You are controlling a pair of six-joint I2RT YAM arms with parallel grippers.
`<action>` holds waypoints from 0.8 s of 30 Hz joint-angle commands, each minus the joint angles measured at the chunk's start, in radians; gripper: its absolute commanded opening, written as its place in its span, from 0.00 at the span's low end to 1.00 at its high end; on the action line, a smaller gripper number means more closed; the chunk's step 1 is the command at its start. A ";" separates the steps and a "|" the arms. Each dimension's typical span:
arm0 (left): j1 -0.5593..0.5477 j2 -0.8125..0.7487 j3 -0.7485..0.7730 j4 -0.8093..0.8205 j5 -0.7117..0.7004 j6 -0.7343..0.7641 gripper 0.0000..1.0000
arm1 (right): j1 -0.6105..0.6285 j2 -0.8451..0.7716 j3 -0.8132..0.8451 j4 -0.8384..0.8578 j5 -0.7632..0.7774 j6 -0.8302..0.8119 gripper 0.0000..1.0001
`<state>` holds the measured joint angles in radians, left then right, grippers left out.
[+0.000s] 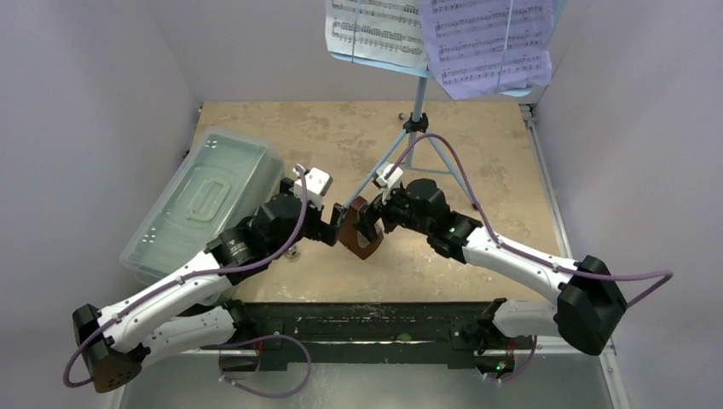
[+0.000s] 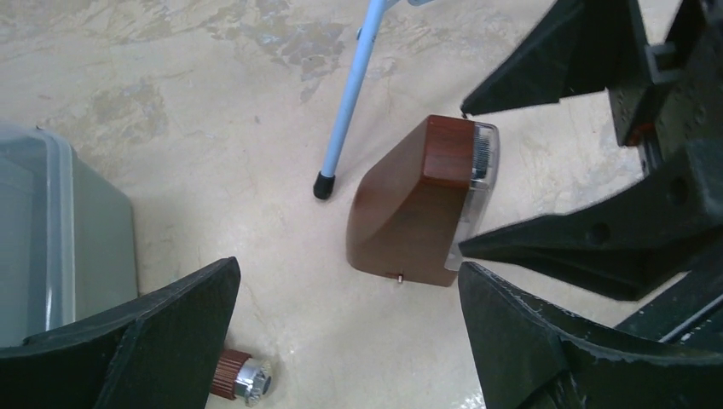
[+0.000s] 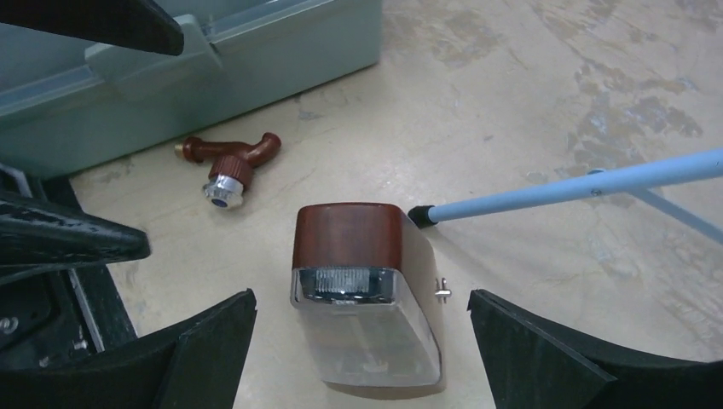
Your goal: Set up the instrument practice props
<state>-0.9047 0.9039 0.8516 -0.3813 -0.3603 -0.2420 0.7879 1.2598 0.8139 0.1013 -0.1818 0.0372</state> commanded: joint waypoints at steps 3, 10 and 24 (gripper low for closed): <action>0.122 0.051 0.027 0.080 0.249 0.165 1.00 | 0.164 0.013 -0.077 0.199 0.370 0.116 0.99; 0.161 0.039 -0.078 0.245 0.440 0.376 0.97 | 0.163 0.091 -0.205 0.452 0.397 0.040 0.95; 0.220 0.251 -0.061 0.276 0.682 0.529 0.97 | 0.028 -0.079 -0.292 0.271 0.349 0.016 0.99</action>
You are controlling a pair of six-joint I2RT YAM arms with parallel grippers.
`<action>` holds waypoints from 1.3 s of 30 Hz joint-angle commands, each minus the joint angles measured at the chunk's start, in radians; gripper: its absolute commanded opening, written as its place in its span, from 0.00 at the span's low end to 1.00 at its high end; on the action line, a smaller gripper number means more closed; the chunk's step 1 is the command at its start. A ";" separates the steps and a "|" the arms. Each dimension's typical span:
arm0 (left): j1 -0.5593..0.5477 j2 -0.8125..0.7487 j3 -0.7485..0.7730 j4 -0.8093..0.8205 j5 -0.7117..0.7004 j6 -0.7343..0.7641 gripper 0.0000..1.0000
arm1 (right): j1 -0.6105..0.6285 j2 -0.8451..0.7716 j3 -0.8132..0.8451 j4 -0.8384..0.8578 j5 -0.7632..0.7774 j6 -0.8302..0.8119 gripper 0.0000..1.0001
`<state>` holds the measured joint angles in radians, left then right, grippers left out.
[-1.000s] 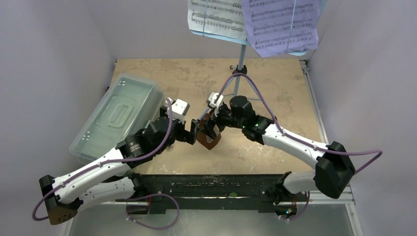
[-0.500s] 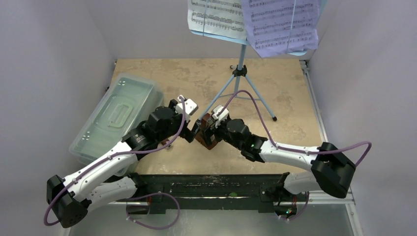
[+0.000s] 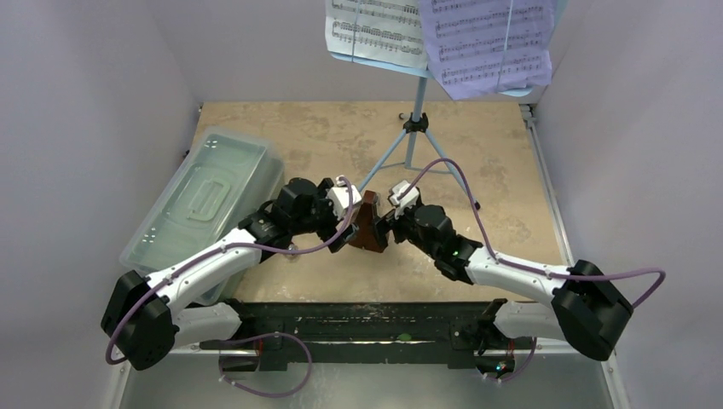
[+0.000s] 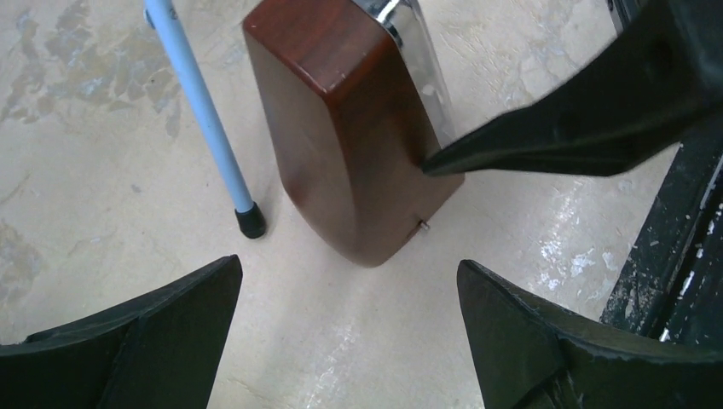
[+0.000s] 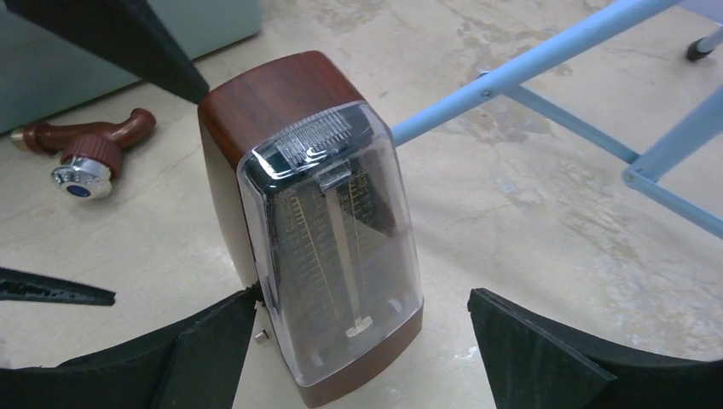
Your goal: Set up the instrument practice props
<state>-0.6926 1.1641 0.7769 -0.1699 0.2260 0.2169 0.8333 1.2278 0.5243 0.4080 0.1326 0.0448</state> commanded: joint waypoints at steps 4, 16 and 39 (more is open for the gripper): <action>0.008 -0.052 -0.032 0.141 0.143 0.154 0.99 | -0.017 -0.082 -0.005 -0.096 0.054 0.037 0.99; 0.127 0.138 0.097 0.193 0.430 0.274 1.00 | -0.019 -0.264 -0.112 0.022 -0.131 0.016 0.99; 0.133 0.391 0.119 0.312 0.653 0.269 0.88 | -0.179 -0.358 -0.227 0.262 -0.375 0.027 0.99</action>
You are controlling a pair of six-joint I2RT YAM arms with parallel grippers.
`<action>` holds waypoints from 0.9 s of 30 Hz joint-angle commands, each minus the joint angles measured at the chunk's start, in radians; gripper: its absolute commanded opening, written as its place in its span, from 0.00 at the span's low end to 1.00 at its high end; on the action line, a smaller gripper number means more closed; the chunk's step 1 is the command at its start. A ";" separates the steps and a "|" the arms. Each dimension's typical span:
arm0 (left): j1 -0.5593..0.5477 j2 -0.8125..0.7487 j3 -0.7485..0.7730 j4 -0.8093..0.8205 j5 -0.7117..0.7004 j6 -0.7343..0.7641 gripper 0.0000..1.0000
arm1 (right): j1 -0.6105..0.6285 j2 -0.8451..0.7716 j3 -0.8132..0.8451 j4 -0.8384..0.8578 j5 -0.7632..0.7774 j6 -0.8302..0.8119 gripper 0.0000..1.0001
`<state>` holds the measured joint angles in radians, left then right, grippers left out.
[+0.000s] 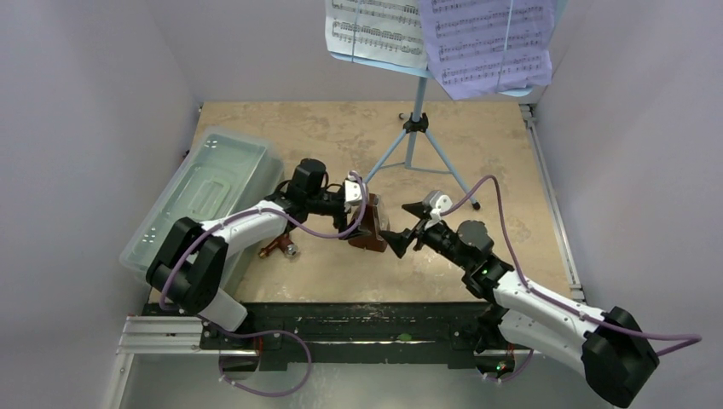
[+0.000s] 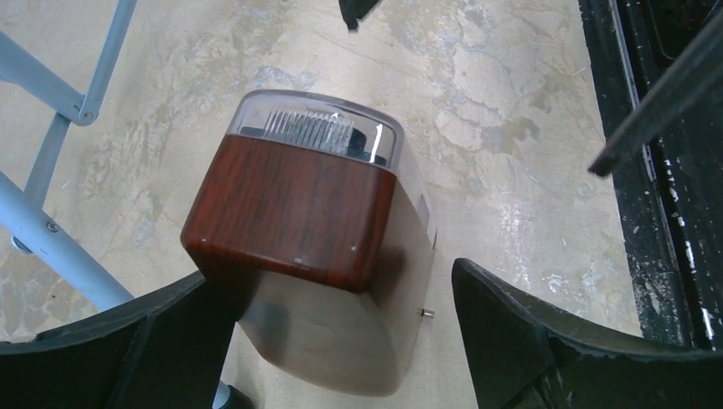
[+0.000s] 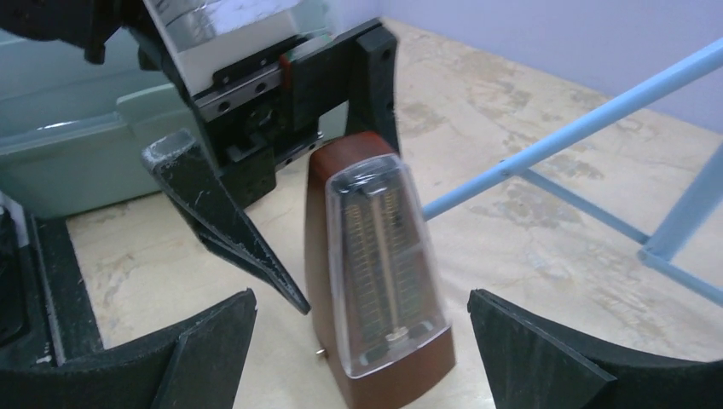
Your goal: Set up the instrument practice props
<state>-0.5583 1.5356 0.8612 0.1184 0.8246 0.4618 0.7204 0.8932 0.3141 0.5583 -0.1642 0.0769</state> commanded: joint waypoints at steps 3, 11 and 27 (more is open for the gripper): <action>-0.002 0.009 0.030 0.020 0.043 0.034 0.66 | -0.146 -0.004 -0.026 0.179 -0.180 0.024 0.99; -0.005 -0.064 0.013 -0.010 0.017 0.068 0.25 | -0.202 0.057 -0.083 0.419 -0.438 0.058 0.99; -0.029 -0.289 -0.039 -0.068 -0.005 0.118 0.00 | -0.202 0.318 -0.020 0.726 -0.628 -0.026 0.99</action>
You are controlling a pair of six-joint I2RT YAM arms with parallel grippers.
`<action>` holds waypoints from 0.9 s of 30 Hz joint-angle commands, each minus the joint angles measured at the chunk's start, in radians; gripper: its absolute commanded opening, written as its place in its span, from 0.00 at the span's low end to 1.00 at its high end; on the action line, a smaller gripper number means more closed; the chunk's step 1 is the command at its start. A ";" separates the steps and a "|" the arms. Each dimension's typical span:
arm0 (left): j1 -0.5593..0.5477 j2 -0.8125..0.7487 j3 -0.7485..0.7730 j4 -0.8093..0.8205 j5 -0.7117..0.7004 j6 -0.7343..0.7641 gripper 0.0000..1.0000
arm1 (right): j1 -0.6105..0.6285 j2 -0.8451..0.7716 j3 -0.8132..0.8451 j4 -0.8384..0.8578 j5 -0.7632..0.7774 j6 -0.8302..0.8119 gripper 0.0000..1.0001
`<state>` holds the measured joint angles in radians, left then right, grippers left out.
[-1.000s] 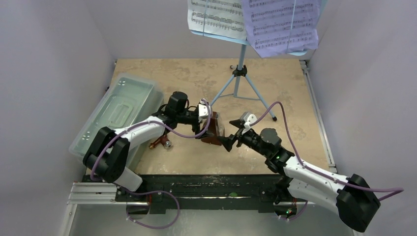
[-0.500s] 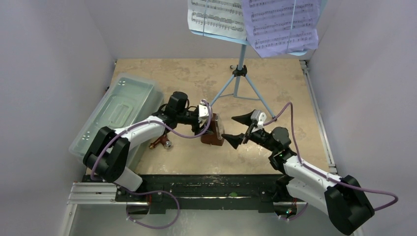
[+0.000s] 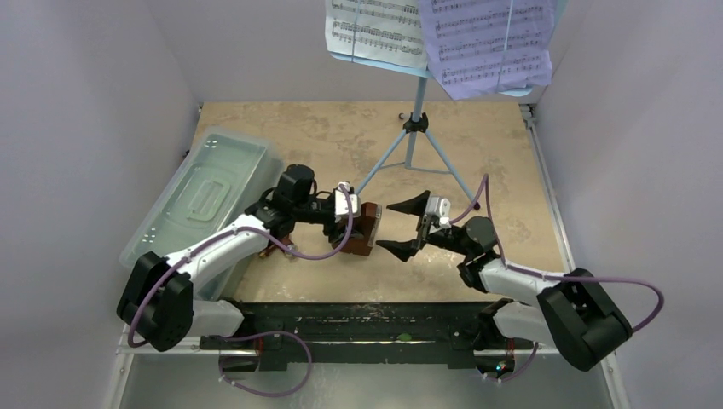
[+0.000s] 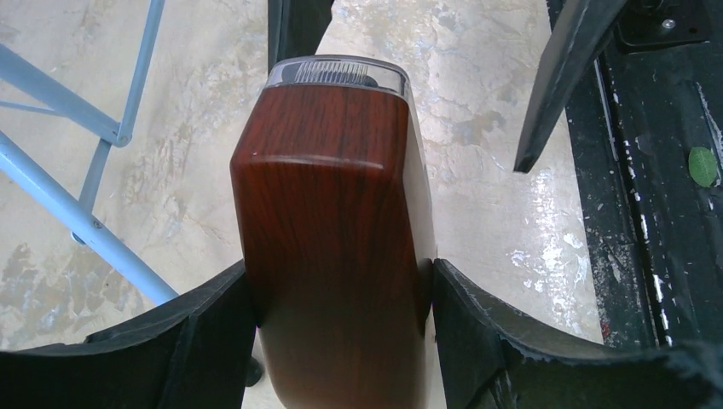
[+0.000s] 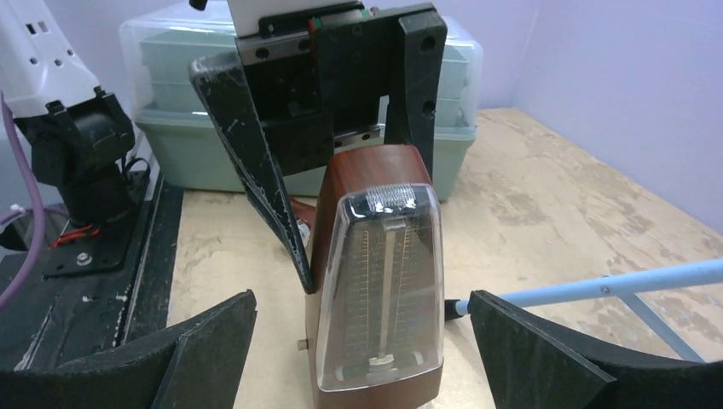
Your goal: Set up the instrument practice props
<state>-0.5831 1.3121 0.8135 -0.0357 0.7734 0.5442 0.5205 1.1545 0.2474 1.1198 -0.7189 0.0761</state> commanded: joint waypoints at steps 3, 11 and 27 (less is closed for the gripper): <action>-0.004 -0.074 0.009 0.085 0.055 0.036 0.00 | -0.003 0.101 0.048 0.222 -0.066 -0.018 0.99; -0.004 -0.074 0.010 0.087 0.066 0.036 0.00 | -0.002 0.189 0.111 0.213 -0.116 -0.026 0.97; -0.004 -0.079 0.007 0.079 0.070 0.043 0.00 | -0.015 0.295 0.111 0.355 -0.217 0.066 0.89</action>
<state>-0.5850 1.2839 0.8051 -0.0437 0.7807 0.5472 0.5179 1.4425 0.3328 1.3872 -0.8909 0.1246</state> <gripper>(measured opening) 0.650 0.893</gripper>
